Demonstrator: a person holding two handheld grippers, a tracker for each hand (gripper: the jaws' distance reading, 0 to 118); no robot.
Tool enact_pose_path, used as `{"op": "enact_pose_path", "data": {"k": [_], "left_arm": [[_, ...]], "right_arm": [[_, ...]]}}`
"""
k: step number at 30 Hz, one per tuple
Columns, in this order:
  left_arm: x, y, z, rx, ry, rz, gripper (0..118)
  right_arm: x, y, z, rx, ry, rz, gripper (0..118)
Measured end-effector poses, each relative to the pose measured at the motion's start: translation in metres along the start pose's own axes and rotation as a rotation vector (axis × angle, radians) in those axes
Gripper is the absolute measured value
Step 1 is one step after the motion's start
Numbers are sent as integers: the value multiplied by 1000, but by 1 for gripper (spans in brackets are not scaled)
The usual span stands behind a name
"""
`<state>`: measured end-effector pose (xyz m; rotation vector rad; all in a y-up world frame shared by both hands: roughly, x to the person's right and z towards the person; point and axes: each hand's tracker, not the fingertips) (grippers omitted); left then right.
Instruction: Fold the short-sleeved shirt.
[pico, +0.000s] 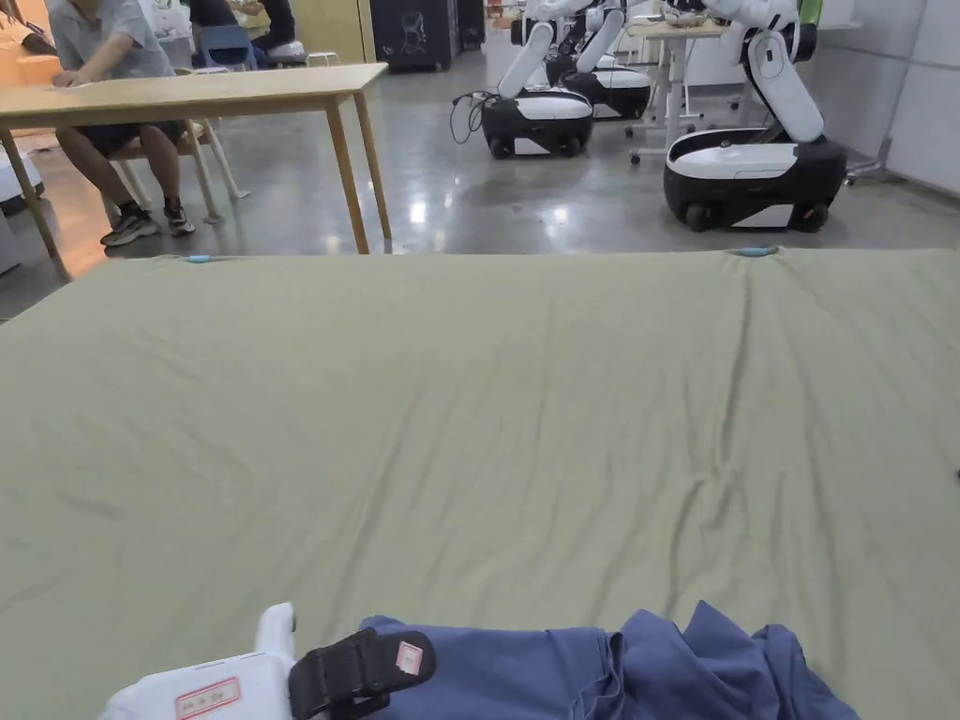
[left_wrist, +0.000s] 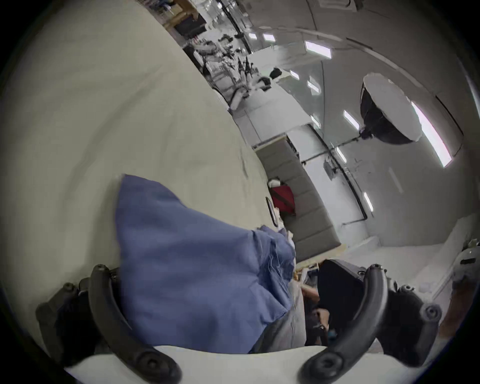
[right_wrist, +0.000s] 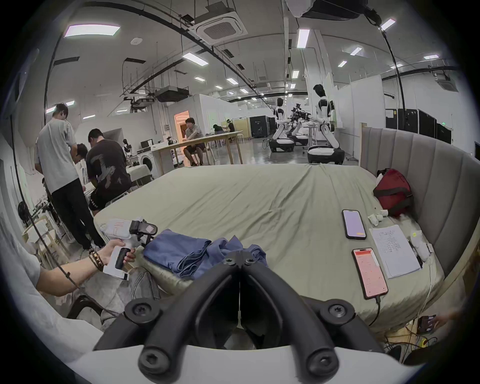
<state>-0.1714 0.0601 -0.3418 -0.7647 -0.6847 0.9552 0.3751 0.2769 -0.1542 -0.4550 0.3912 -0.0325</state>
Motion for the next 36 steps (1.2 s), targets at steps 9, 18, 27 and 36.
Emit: {"op": "enact_pose_path", "data": {"k": [9,18,27,36], "left_arm": [[25,-4,-4,-34,271,-181,15],[21,5,60,106,311,-146,13],[26,22,136,208,398,-84,13],[121,13,53,142,279,-199,14]], "right_arm": [[-1,0,3,-16,-14,-2,1],[-1,1,6,-15,-17,2,1],[1,0,-2,-11,1,-9,1],[0,-3,-6,-24,15,-14,1]]}}
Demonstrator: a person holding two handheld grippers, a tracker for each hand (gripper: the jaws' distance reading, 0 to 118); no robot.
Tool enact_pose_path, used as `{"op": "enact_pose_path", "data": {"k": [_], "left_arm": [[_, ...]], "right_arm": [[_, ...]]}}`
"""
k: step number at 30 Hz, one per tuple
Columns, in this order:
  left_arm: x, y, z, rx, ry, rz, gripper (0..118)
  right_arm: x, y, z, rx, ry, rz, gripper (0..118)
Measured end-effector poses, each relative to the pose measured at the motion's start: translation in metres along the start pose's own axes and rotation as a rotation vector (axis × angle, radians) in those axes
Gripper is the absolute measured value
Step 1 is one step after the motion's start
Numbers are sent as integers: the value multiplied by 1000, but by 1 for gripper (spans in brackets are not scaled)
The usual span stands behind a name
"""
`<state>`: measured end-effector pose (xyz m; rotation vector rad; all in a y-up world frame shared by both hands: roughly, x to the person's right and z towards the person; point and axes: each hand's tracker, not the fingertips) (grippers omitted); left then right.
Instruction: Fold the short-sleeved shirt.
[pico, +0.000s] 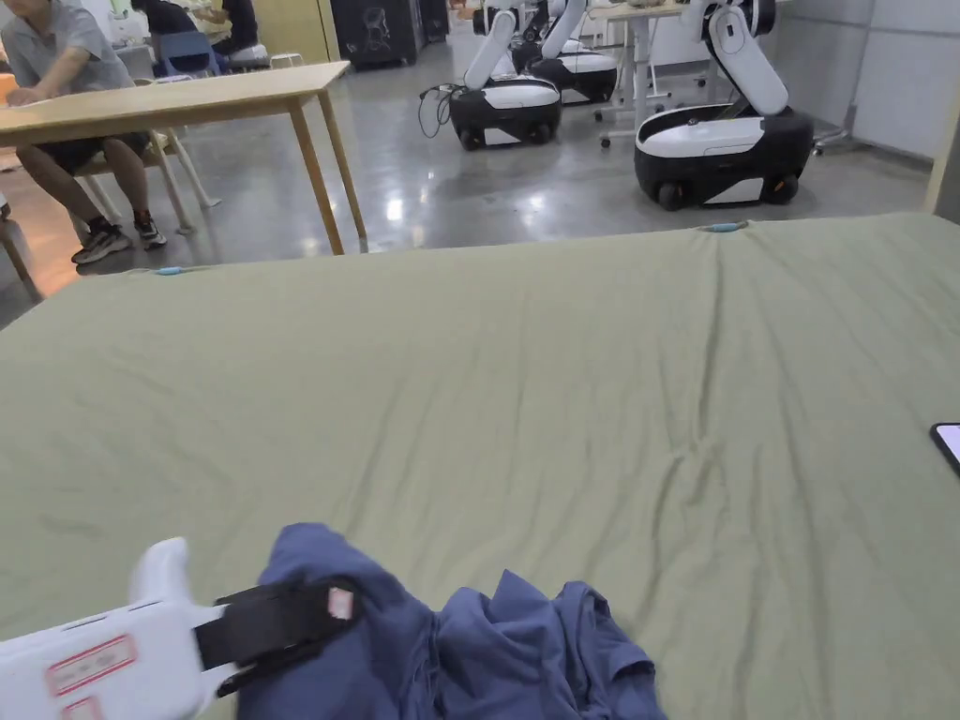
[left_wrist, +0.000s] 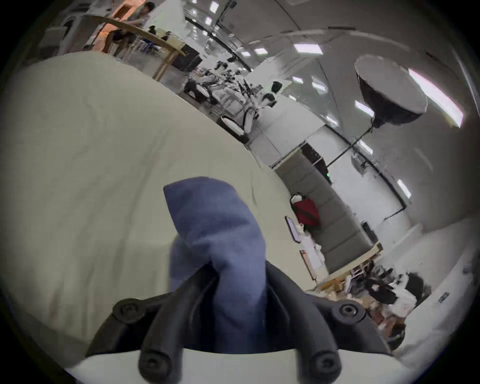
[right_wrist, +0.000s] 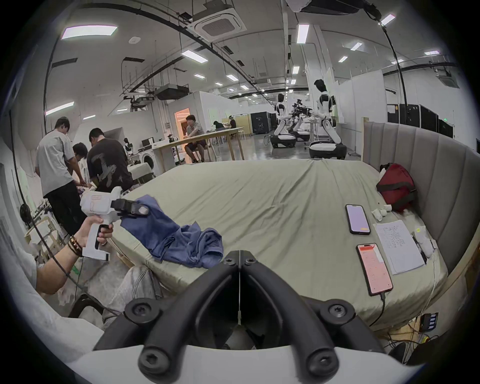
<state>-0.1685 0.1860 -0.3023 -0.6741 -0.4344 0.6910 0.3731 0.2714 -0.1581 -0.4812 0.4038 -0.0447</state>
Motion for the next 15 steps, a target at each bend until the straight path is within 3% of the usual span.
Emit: {"op": "enact_pose_path", "data": {"k": [2,5,8,9,10,11,12,15], "left_arm": [[23,-8,-32,-28,55,-47,14],[35,-20,-82,-123,28,-73,14],[33,-37,-124,-216,-38,-6,28],[31,-41,-136,-247,-44,24,35],[29,-47,-146,-265,-83,66,65],[28,-51,-153,-265,-140,92,103],[30,-55,-158,-242,-180,110,116],[42,-54,-160,-210,-90,35,118]], "right_arm": [[0,-2,4,5,1,-1,1],[2,-5,14,15,-8,-5,1],[7,-9,27,25,-40,-12,1],[10,-10,31,29,-55,-22,1],[13,-12,35,33,-66,-30,1],[15,-14,38,35,-73,-34,1],[17,-15,41,36,-86,-39,1],[21,-19,47,37,-105,-53,1]]}}
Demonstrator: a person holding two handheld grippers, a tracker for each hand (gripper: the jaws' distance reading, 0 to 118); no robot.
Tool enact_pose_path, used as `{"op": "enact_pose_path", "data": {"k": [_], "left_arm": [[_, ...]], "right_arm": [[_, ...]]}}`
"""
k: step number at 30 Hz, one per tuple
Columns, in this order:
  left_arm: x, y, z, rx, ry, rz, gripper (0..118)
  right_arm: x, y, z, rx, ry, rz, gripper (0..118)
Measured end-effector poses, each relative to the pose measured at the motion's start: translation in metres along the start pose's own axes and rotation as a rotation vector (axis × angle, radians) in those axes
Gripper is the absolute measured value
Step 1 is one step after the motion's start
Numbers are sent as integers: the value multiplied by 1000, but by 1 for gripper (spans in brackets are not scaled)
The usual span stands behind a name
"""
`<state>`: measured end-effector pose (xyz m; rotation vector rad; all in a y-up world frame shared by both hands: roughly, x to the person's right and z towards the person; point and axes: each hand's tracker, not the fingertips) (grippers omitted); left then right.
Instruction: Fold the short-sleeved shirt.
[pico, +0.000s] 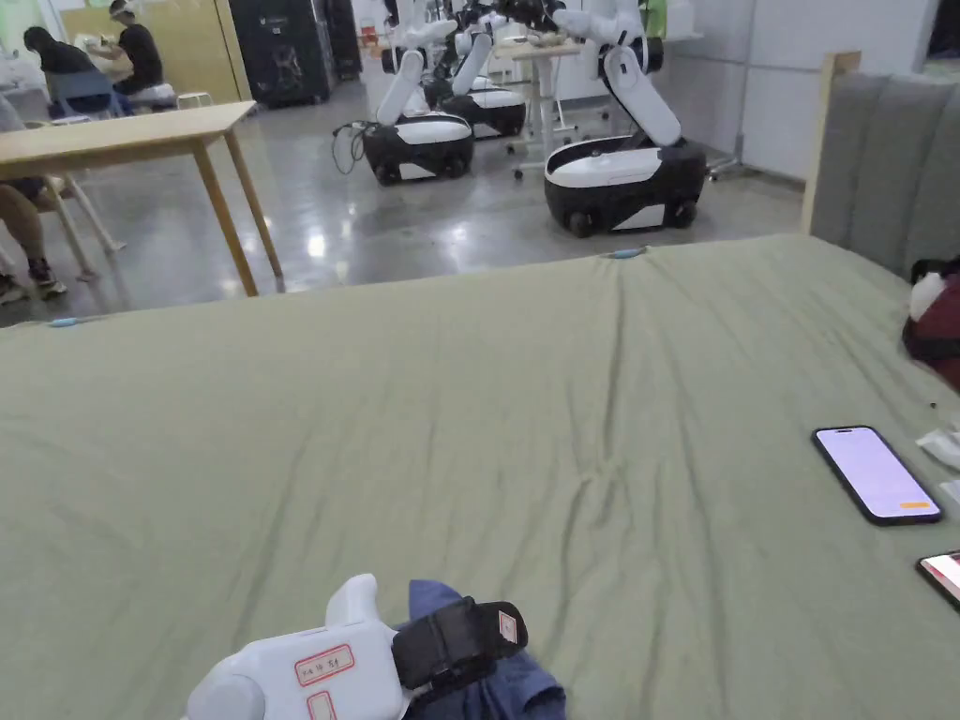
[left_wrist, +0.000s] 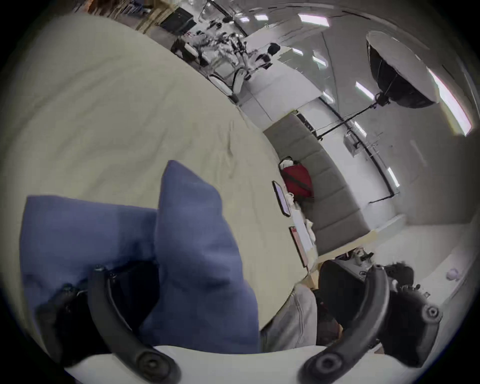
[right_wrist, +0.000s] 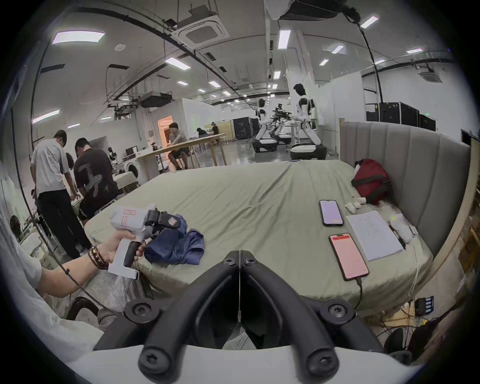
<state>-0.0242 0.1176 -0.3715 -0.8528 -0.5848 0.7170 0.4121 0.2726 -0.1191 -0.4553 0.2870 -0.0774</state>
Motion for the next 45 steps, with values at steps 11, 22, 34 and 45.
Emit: {"op": "enact_pose_path", "data": {"k": [11,22,34,45], "left_arm": [[2,16,141,253,-55,-35,94],[-24,-8,119,133,25,-79,2],[1,-18,-44,-97,-6,-130,2],[22,-18,100,142,-76,-144,2]], "right_arm": [[0,-2,-17,-8,28,-2,1],[-14,-2,-36,-14,125,31,1],[-10,-15,-18,-43,-2,10,1],[-87,4,-181,-134,304,75,1]]}}
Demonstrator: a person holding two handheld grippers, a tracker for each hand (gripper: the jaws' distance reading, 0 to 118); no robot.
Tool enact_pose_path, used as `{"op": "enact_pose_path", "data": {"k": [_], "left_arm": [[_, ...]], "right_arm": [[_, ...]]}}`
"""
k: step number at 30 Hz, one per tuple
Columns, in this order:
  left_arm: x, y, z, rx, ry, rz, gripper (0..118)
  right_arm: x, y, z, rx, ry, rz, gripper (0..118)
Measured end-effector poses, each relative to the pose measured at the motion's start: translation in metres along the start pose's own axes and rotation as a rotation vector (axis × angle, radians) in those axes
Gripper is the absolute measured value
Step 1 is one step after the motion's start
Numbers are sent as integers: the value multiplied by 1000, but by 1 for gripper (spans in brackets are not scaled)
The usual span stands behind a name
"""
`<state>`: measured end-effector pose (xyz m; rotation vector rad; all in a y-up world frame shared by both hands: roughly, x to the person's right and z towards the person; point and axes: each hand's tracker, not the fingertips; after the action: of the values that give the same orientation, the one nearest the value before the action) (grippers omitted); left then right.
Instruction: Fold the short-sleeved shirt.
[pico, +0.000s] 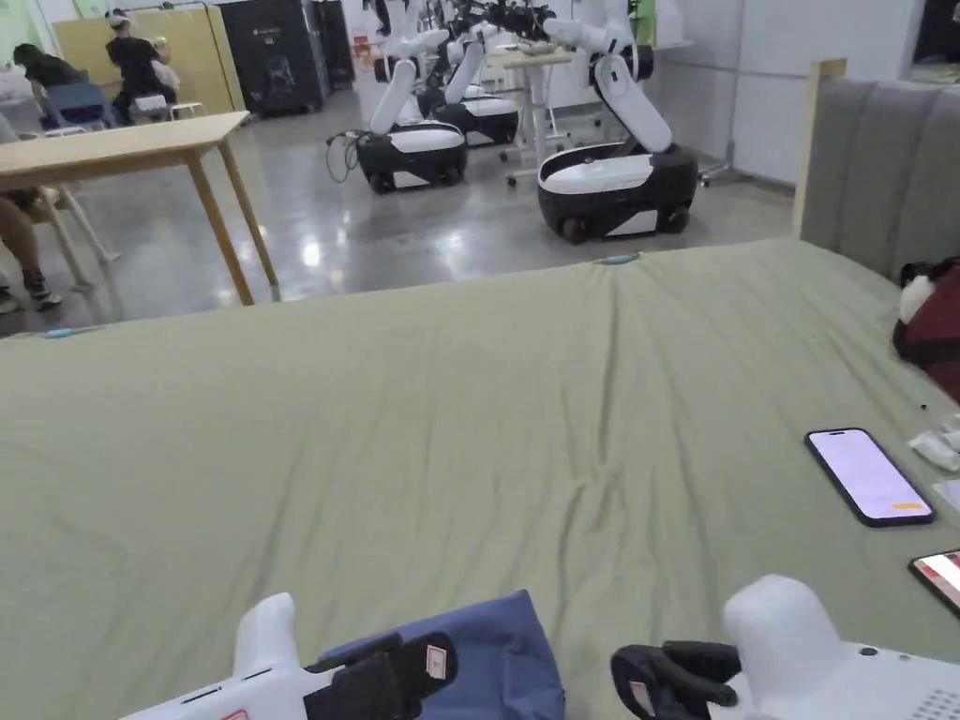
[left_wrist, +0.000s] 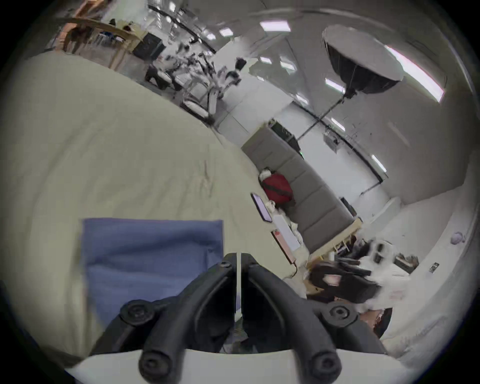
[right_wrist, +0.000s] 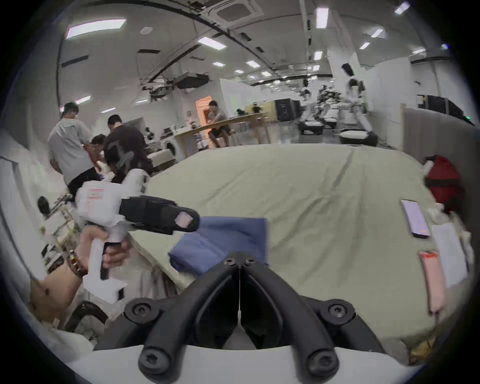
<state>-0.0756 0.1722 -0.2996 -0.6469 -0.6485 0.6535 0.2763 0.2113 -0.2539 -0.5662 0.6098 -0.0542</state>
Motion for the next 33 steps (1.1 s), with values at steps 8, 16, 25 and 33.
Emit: {"op": "enact_pose_path", "data": {"k": [8,16,25,33], "left_arm": [[-57,-14,79,62,182,124,2],[-105,-19,46,58,170,260,50],[-110,-23,-26,-19,52,291,82],[-106,-13,-24,-78,110,229,80]], "right_arm": [[5,-15,-145,-249,8,-37,1],[34,-38,-147,-251,39,-129,1],[35,-43,-147,-236,35,-130,1],[37,-47,-148,-220,46,-176,1]]}}
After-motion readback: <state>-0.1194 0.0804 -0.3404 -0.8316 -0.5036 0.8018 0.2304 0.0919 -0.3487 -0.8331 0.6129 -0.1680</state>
